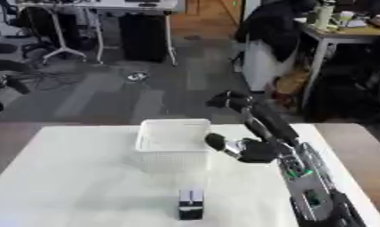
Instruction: Pick up objects on the table and place them in the box.
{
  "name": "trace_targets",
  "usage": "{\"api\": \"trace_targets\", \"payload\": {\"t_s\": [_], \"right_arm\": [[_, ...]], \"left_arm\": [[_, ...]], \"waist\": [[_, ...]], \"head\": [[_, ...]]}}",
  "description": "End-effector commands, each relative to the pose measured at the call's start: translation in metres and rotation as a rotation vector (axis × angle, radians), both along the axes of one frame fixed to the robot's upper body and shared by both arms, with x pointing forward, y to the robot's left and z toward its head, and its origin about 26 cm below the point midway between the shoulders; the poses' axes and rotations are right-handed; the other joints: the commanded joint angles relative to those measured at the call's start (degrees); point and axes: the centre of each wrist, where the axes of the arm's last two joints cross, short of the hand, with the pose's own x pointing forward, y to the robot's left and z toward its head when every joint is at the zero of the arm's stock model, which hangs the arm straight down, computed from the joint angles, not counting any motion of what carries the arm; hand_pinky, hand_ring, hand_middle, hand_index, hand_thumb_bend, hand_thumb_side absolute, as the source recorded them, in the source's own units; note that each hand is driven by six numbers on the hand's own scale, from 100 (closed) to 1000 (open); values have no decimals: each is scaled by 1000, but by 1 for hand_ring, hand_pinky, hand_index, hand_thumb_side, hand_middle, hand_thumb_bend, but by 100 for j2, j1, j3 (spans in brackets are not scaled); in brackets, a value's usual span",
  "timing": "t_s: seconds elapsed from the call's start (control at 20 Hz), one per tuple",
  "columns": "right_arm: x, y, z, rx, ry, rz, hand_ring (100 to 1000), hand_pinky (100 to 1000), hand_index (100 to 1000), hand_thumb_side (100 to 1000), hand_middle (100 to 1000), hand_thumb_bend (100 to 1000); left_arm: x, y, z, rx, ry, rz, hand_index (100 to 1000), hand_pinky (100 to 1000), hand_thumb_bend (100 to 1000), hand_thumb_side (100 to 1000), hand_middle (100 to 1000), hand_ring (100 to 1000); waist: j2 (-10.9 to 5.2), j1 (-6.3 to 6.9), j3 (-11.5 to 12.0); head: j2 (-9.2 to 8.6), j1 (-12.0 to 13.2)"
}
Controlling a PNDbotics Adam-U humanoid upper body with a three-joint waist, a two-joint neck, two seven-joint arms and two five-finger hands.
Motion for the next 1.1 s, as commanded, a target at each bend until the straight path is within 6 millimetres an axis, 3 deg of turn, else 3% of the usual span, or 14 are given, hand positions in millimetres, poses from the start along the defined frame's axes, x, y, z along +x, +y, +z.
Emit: {"api": "trace_targets", "payload": {"t_s": [0.05, 0.3, 0.5, 0.9, 1.1], "right_arm": [[12, -8, 7, -128, -27, 17, 733, 844, 815, 1000, 739, 696], [22, -14, 3, -227, -32, 32, 731, 846, 812, 1000, 731, 731], [27, -21, -3, -282, -18, 43, 694, 827, 813, 1000, 659, 774], [35, -19, -19, -313, 88, 71, 518, 567, 804, 1000, 531, 854], [37, -18, -22, -308, 144, 82, 469, 533, 805, 1000, 523, 862]], "left_arm": [[-2, 4, 8, 26, -27, 14, 872, 381, 252, 1000, 685, 610], [-2, 5, 8, 29, -25, 15, 872, 380, 253, 1000, 684, 609], [-2, 5, 8, 31, -25, 17, 871, 379, 253, 1000, 684, 608], [-1, 5, 8, 33, -24, 14, 872, 379, 254, 1000, 683, 608], [-1, 5, 8, 33, -26, 15, 872, 378, 255, 1000, 683, 607]], "waist": [[-72, -6, 10], [-68, -13, 7], [-68, -18, -1], [-67, -27, 6], [-56, -31, 10]], "head": [[23, 23], [81, -2], [97, -5], [102, -33], [-243, -372]]}}
